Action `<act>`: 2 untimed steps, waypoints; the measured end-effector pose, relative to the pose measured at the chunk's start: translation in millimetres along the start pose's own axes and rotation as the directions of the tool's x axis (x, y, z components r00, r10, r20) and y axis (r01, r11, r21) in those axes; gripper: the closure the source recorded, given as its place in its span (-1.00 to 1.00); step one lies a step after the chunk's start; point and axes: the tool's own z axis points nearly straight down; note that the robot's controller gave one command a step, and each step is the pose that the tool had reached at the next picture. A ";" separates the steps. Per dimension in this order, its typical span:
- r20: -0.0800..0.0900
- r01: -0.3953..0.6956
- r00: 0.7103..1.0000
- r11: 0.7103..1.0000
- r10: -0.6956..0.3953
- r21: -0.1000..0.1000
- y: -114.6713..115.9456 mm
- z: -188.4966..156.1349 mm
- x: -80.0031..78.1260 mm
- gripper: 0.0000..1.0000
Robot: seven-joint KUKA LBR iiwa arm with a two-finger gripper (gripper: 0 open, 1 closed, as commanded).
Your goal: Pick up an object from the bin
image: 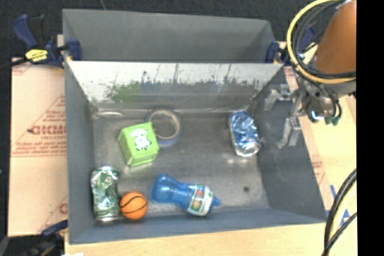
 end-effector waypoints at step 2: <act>0.010 0.024 1.000 1.000 -0.024 0.001 44.7 -61.9 -4.9 -1.00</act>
Offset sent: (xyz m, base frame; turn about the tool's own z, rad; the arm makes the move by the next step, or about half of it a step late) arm 0.0019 0.0446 0.0582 -0.0213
